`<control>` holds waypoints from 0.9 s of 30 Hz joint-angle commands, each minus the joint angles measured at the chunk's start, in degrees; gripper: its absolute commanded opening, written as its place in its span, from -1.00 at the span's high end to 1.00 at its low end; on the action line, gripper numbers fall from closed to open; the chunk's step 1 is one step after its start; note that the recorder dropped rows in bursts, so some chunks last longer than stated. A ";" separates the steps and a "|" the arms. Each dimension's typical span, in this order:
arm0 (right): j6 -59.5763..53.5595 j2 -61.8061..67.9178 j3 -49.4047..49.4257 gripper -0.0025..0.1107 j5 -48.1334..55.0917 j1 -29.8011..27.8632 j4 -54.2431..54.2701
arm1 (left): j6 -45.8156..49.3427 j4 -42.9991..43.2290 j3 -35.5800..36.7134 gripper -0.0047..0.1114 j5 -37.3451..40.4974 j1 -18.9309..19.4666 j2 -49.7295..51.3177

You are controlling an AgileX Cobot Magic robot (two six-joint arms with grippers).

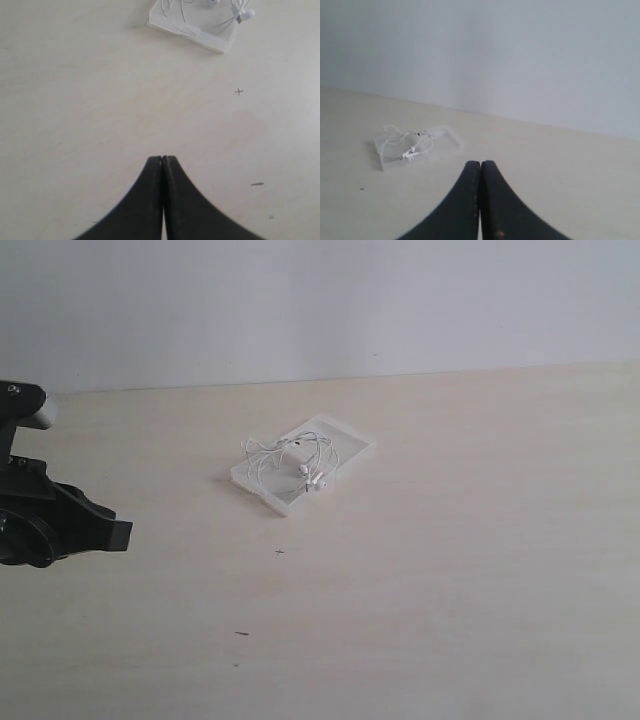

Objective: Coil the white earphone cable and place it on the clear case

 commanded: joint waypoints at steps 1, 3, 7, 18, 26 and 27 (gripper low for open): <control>-0.08 -3.48 5.39 0.96 -1.47 -0.98 -0.27 | 0.29 -0.21 0.20 0.92 -0.44 -0.04 -0.53; -0.08 -3.87 7.15 0.96 -1.47 -0.98 -0.58 | 0.29 -0.21 0.20 0.92 -0.44 -0.04 -0.53; -0.08 -3.87 10.58 0.96 -3.19 -0.98 -0.09 | 0.29 -0.21 0.20 0.92 -0.44 -0.04 -0.53; 11.97 -13.35 15.43 0.96 -1.00 -0.98 -4.38 | 0.29 -0.21 0.20 0.92 -0.44 -0.04 -0.53; 13.50 -13.35 15.43 0.96 -1.01 -0.98 -6.24 | 0.29 -0.21 0.20 0.92 -0.44 -0.04 -0.53; 14.03 -13.35 15.43 0.96 -1.01 -0.98 -6.24 | 0.29 -0.21 0.20 0.92 -0.44 -0.04 -0.53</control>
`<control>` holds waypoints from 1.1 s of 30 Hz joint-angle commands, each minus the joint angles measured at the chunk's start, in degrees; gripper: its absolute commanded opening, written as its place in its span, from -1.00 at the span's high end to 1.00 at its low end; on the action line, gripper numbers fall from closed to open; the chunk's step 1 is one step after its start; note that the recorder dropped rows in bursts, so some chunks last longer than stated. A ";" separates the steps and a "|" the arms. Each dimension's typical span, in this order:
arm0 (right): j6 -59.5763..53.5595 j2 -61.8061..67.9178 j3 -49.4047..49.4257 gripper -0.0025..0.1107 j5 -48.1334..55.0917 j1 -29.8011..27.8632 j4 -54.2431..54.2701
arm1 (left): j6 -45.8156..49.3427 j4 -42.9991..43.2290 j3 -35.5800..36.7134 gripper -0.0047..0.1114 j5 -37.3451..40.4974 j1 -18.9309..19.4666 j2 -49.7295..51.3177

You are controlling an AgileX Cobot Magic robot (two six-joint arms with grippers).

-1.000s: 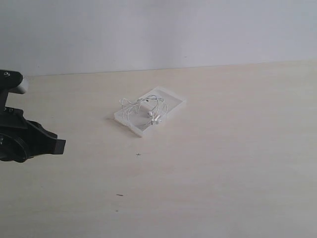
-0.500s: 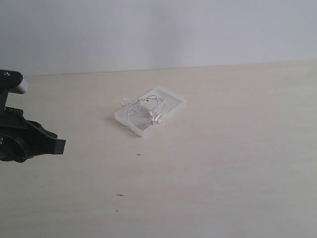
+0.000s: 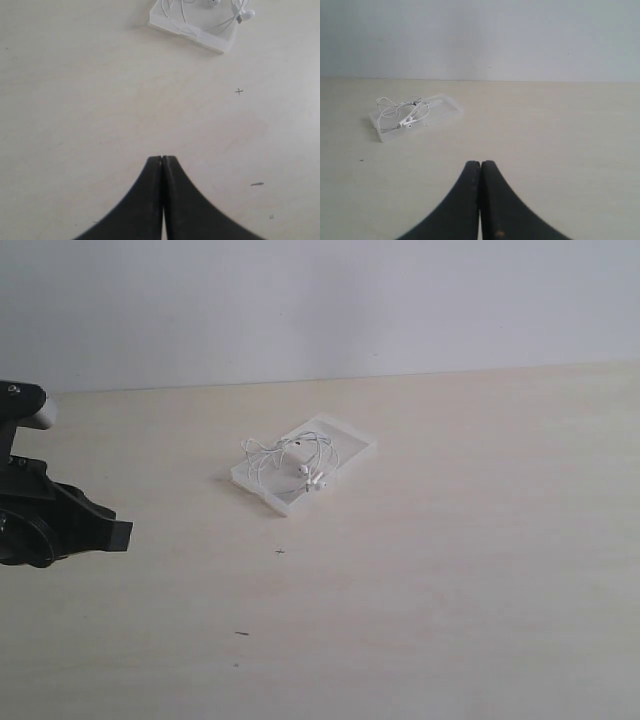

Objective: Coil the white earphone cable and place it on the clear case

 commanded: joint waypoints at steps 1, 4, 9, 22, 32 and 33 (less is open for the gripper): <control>1.64 -0.37 0.25 0.96 -0.18 -0.33 -0.58 | 0.29 -0.21 0.20 0.92 -0.55 -0.04 -0.53; 2.02 -0.37 0.25 0.96 -0.18 -0.33 -0.58 | 0.29 -0.21 0.20 0.92 -0.55 -0.04 -0.53; 2.35 -0.37 0.25 0.96 -0.18 -0.33 -0.58 | 0.29 -0.21 0.20 0.92 -0.55 -0.04 -0.53; 2.35 -0.37 0.25 0.96 -0.18 -0.33 -0.58 | 0.29 -0.21 0.20 0.92 -0.55 -0.04 -0.53; 2.35 -0.37 0.25 0.96 -0.07 -0.33 -0.58 | 1.09 4.38 0.20 0.92 -3.15 0.17 -3.84; 2.35 -0.37 0.25 0.96 -0.07 -0.33 -0.58 | 1.41 6.81 0.20 0.92 -4.80 0.34 -5.37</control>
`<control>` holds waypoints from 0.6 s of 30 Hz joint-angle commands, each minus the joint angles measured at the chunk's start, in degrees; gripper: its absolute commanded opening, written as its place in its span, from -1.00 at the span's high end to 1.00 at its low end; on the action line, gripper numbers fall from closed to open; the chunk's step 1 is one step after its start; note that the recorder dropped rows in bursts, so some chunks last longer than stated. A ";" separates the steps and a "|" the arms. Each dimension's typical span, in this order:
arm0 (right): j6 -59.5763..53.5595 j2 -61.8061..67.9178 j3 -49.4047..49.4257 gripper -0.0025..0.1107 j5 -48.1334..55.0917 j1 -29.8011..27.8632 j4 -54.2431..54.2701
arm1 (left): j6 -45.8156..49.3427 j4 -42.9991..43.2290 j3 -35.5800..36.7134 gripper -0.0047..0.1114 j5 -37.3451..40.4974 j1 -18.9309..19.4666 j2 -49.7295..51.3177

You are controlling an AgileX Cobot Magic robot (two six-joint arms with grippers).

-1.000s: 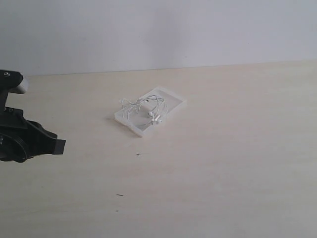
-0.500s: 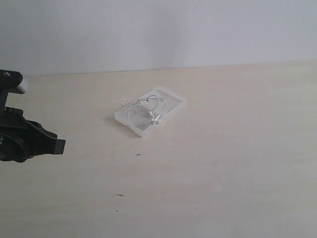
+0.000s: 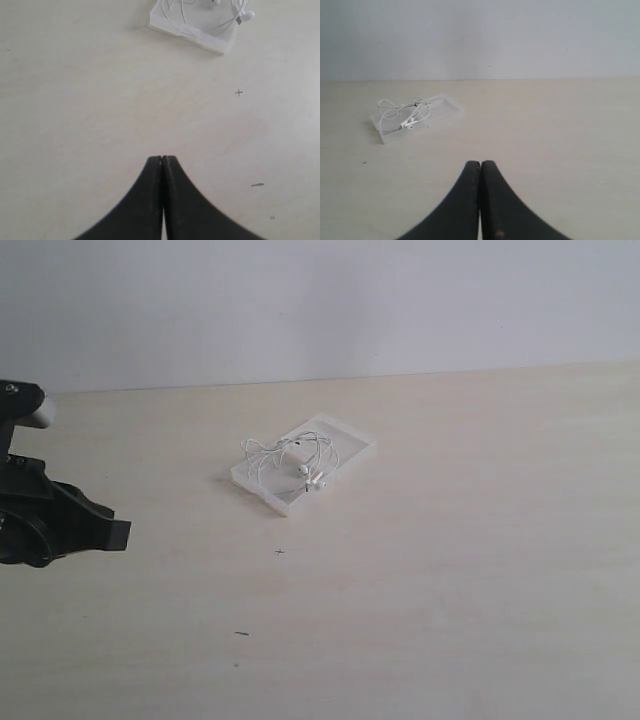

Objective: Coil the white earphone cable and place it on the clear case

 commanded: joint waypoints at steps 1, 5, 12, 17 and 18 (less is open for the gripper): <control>0.00 -0.37 0.25 0.96 -0.27 -0.33 -0.46 | 1.71 7.63 0.20 0.92 -7.24 0.73 -6.28; 0.00 -0.37 0.25 0.96 -0.27 -0.33 -0.46 | 1.46 6.54 0.20 0.92 -16.02 5.39 -19.35; 0.00 -0.37 0.25 0.96 -0.27 -0.33 -0.46 | 1.36 1.49 0.20 0.92 -11.91 21.28 -45.76; 0.00 -0.37 0.25 0.96 -0.27 -0.33 -0.46 | 0.82 1.91 0.20 0.92 2.57 28.97 -55.78; 0.00 -0.37 0.25 0.96 -0.27 -0.33 -0.46 | -0.01 1.90 0.20 0.92 5.75 30.00 -56.69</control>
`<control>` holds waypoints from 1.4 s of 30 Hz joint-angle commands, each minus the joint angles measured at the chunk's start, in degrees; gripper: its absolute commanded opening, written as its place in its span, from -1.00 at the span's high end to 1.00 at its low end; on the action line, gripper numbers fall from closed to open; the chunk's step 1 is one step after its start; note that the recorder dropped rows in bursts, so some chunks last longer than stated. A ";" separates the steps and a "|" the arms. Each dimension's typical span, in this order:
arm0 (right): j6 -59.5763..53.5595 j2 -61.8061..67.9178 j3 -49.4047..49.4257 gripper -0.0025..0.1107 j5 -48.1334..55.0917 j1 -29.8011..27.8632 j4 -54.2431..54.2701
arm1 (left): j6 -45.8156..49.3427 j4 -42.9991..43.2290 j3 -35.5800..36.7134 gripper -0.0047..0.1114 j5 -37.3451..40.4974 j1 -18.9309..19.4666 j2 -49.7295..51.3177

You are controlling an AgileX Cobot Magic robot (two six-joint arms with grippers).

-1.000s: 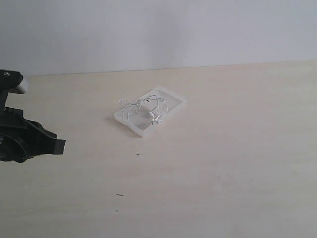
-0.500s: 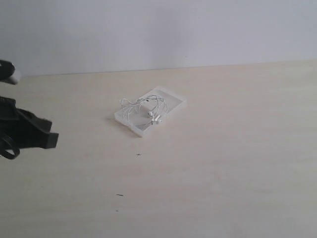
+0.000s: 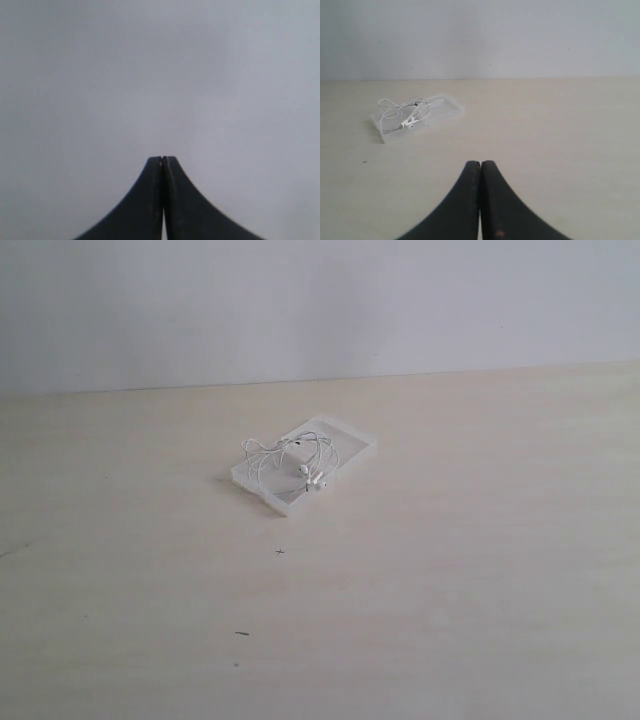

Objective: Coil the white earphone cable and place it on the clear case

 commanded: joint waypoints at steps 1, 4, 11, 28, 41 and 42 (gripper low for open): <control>0.00 -0.37 0.25 0.96 -0.38 -0.33 -0.46 | -3.01 -0.31 0.33 0.92 17.14 5.07 -4.87; 0.00 -0.37 0.25 0.96 -0.38 -0.33 -0.46 | -7.61 -0.31 3.63 0.92 21.00 6.72 -4.98; 0.00 -0.37 0.25 0.96 -0.38 -0.33 -0.46 | -15.44 6.89 19.89 0.92 14.03 6.99 -11.21; 0.00 -0.37 0.25 0.96 -0.38 -0.33 -0.46 | -16.18 9.92 33.59 0.92 16.67 7.53 -21.56; 0.00 -0.37 0.25 0.96 -0.38 -0.33 -0.46 | -14.00 7.47 33.59 0.92 16.38 11.62 -21.56; 0.00 -0.37 0.25 0.96 -0.38 -0.33 -0.46 | -14.00 6.97 33.59 0.92 16.38 11.51 -21.56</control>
